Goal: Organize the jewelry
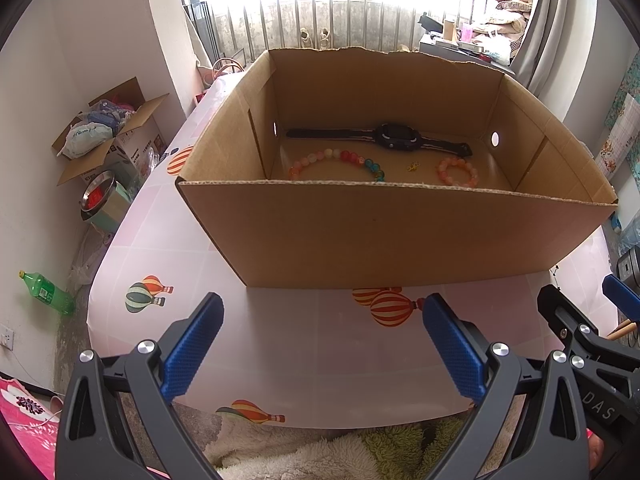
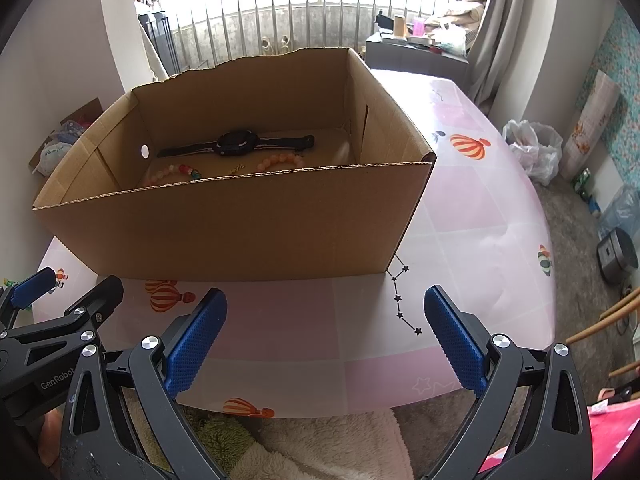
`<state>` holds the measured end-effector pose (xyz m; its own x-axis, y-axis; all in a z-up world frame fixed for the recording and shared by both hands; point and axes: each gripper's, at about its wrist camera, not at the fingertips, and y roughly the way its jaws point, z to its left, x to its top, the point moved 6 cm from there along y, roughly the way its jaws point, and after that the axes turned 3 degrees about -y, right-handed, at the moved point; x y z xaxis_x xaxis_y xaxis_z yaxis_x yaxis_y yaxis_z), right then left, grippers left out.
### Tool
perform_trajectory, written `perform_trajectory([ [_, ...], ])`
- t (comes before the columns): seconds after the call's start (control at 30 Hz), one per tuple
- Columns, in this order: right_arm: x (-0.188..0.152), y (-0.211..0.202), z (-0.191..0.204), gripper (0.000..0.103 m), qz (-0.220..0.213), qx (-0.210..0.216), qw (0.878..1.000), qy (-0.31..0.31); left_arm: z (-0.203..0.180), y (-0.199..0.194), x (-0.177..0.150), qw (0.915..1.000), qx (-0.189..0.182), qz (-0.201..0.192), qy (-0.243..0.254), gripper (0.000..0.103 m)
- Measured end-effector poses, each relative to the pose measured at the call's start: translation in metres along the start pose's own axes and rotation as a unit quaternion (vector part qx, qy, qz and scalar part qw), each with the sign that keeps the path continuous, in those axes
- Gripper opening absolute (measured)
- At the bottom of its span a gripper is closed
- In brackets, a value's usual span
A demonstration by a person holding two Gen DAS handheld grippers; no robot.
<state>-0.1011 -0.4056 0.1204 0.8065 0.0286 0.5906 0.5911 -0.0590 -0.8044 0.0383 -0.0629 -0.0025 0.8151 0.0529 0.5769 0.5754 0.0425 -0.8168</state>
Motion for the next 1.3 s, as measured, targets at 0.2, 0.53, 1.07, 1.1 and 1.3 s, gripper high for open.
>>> perform_trajectory([
  [0.2,0.0005,0.0004,-0.0008,0.095,0.0,0.001,1.0,-0.001,-0.0005,0.0001,0.0002,1.0,0.0,0.0,0.0,0.098],
  [0.53,-0.001,0.0002,0.0003,0.095,-0.001,0.001,1.0,-0.001,0.001,0.0002,0.0001,1.0,0.001,0.0,0.0,0.098],
  [1.07,-0.0003,0.0009,0.0001,0.095,0.002,0.002,1.0,0.001,0.002,0.0004,0.0016,1.0,0.002,0.002,0.001,0.098],
  [1.1,-0.0007,0.0008,0.0004,0.095,0.002,0.002,1.0,0.001,0.0008,0.0011,0.0026,1.0,0.002,0.003,0.002,0.098],
  [1.3,-0.0007,0.001,0.0008,0.095,0.002,0.002,1.0,0.001,-0.0006,0.0017,0.003,1.0,0.002,0.004,0.002,0.098],
])
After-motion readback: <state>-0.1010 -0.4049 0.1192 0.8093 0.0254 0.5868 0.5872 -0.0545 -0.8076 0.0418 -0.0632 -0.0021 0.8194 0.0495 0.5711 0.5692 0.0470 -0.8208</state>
